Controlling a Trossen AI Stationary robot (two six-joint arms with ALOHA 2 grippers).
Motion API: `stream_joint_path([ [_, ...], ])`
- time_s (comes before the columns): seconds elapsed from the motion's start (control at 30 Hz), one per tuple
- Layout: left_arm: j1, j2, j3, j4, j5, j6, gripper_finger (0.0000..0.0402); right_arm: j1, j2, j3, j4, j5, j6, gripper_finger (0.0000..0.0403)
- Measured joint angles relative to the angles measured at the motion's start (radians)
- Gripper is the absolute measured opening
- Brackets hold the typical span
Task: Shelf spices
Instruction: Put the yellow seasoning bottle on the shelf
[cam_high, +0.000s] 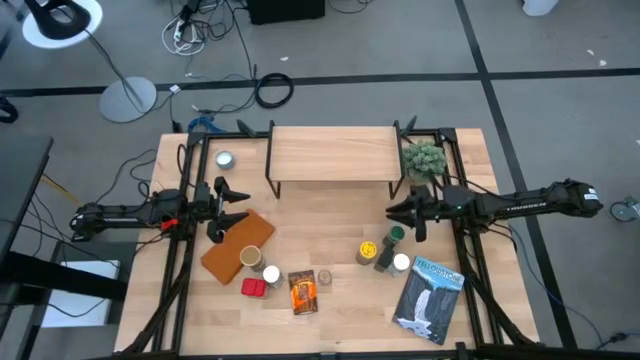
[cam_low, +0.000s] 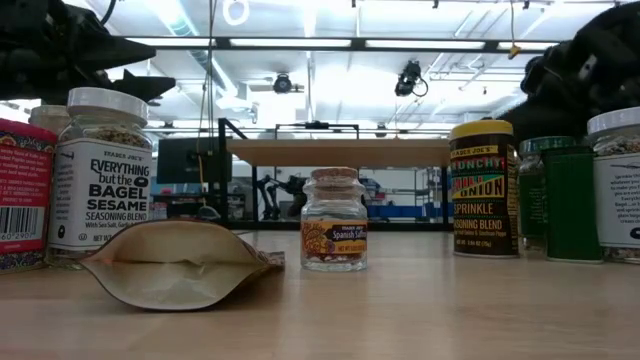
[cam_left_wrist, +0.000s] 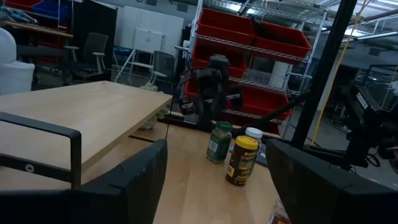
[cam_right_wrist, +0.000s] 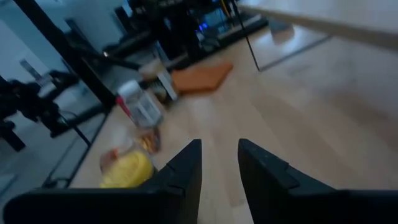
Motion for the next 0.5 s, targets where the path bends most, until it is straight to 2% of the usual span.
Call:
stream_joint_path([
  [0.17,0.0,0.0,0.0,0.0,0.0,0.0,0.0278,0.0,0.0,0.0,0.102,0.001,-0.002,0.0105],
  [0.3,0.0,0.0,0.0,0.0,0.0,0.0,0.0278,0.0,0.0,0.018,0.158,0.002,-0.063,0.0103],
  [0.4,0.0,0.0,0.0,0.0,0.0,0.0,0.0278,0.008,0.001,0.103,0.045,0.025,-0.125,0.0092],
  [0.5,0.0,0.0,0.0,0.0,0.0,0.0,0.0278,0.024,0.024,0.234,-0.177,0.094,-0.183,0.0076],
])
